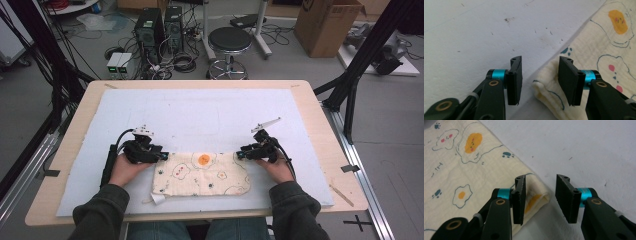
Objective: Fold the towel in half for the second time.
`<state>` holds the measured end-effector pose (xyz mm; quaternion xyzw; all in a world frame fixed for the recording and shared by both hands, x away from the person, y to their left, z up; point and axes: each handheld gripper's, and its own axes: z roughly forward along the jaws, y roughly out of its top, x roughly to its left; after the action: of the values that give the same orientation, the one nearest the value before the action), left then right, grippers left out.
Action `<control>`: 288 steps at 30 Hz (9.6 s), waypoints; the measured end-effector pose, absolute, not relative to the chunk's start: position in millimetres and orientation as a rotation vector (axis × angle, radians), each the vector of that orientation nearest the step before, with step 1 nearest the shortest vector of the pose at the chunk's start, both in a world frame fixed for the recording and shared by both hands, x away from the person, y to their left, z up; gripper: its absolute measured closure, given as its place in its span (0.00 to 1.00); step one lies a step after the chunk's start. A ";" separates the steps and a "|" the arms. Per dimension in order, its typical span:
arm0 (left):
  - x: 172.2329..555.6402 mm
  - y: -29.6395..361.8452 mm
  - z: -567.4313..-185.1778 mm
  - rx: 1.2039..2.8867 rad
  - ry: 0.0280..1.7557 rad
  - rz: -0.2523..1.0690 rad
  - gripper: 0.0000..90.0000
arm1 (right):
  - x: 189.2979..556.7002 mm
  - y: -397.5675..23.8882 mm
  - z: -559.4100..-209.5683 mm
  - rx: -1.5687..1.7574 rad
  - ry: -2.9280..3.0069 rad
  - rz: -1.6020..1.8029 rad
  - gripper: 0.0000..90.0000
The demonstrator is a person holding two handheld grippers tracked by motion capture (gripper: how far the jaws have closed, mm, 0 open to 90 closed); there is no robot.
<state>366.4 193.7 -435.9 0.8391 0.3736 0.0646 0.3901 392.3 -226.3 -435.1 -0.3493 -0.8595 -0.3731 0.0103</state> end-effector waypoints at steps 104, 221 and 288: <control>341.2 206.0 -413.3 2.003 0.807 0.342 0.93 | 391.2 -239.6 -405.7 -1.035 -2.606 -1.386 0.92; 348.5 202.4 -427.2 2.055 0.951 0.311 0.52 | 387.7 -229.3 -419.4 -1.080 -2.711 -1.402 0.42; 410.0 202.5 -429.5 1.982 1.102 0.386 0.90 | 449.8 -197.5 -422.3 -1.217 -2.794 -1.172 0.89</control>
<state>410.0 202.5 -429.5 0.7865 0.4375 0.1530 0.4082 449.8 -197.5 -422.3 -0.3721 -0.8540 -0.3584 -0.0616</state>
